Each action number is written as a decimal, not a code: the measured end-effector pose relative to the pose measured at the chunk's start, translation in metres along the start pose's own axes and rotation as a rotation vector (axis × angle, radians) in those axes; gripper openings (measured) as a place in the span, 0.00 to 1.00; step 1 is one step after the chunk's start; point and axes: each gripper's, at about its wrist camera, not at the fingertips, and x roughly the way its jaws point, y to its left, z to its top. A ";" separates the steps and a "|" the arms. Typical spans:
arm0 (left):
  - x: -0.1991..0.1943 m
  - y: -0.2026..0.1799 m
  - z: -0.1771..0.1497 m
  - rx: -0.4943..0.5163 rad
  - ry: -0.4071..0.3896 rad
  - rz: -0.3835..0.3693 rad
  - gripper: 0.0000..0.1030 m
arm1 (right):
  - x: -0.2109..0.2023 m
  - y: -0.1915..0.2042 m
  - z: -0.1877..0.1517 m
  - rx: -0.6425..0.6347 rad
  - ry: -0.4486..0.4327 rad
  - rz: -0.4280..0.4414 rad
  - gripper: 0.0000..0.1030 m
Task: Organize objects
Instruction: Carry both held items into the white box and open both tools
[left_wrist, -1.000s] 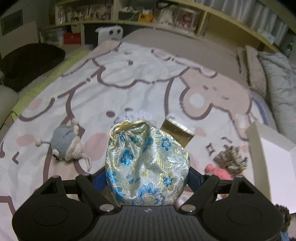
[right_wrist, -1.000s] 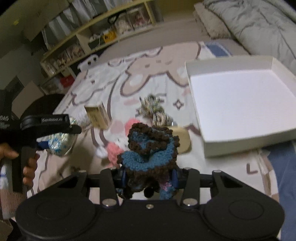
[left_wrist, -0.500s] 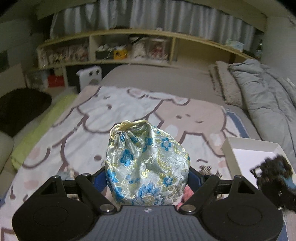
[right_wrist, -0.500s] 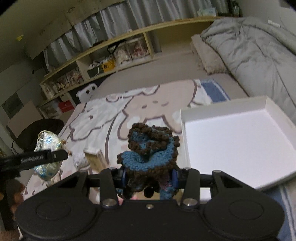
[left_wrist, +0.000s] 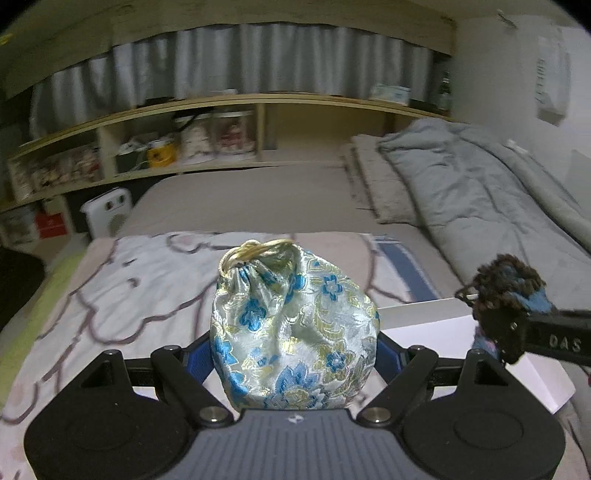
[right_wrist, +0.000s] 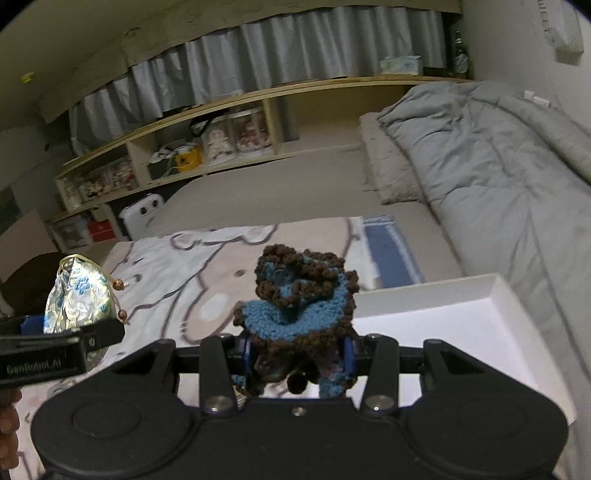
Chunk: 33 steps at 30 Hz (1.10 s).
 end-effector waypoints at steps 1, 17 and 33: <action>0.005 -0.008 0.002 0.006 0.004 -0.012 0.82 | 0.001 -0.006 0.003 0.000 0.001 -0.011 0.43; 0.112 -0.099 0.006 0.078 0.127 -0.153 0.82 | 0.067 -0.089 0.021 0.008 0.131 -0.123 0.43; 0.186 -0.137 -0.002 0.137 0.199 -0.204 0.83 | 0.134 -0.116 0.013 0.011 0.241 -0.154 0.46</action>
